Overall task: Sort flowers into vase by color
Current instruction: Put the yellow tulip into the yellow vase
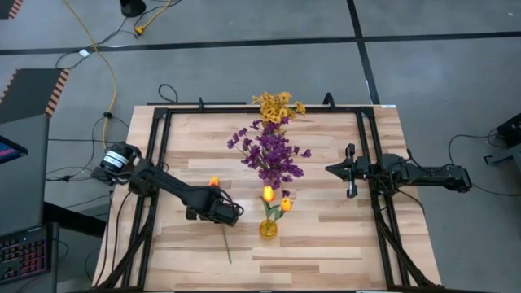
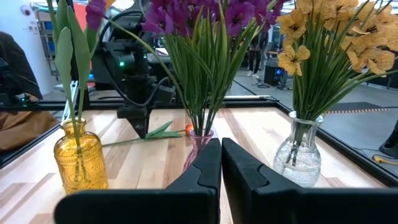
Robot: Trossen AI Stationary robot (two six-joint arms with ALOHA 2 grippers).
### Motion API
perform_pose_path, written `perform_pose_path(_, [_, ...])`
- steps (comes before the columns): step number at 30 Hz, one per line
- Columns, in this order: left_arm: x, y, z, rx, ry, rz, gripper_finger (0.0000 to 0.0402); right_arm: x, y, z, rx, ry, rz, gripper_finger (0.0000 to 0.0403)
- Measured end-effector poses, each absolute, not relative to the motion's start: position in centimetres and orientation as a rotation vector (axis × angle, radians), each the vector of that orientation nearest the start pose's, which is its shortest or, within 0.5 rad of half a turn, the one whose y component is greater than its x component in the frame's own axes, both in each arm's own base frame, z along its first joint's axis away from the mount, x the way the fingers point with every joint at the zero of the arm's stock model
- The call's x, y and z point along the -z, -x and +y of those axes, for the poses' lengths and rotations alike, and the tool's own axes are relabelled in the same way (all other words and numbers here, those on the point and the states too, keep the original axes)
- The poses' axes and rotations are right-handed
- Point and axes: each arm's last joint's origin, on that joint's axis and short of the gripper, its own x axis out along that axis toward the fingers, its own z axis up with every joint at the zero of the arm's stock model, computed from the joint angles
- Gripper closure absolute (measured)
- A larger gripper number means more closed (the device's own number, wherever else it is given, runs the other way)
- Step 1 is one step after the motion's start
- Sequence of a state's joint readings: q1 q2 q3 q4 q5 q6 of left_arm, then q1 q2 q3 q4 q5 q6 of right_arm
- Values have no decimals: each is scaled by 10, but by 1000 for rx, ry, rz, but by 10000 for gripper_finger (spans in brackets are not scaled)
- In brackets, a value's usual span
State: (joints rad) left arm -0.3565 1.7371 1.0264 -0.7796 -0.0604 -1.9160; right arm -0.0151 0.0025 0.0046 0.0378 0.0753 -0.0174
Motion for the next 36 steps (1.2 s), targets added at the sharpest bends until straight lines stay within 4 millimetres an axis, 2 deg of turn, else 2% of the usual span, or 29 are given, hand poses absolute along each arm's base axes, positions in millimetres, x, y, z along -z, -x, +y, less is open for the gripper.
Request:
perform_pose_path(19, [-142, -283, -100, -1135, 1138, 1141, 278, -168, -97, -4, 90, 16, -39, 360])
perform_pose_path(22, [-141, -282, -99, -1134, 1128, 1141, 299, -169, -97, -4, 90, 16, -39, 360])
perform_pose_path(30, [-141, -281, -104, -1139, 1090, 1081, 390, -169, -97, -4, 90, 16, -39, 360])
perform_pose_path(36, [-143, -278, -112, -1150, 1081, 997, 395, -168, -97, -4, 90, 16, -39, 360])
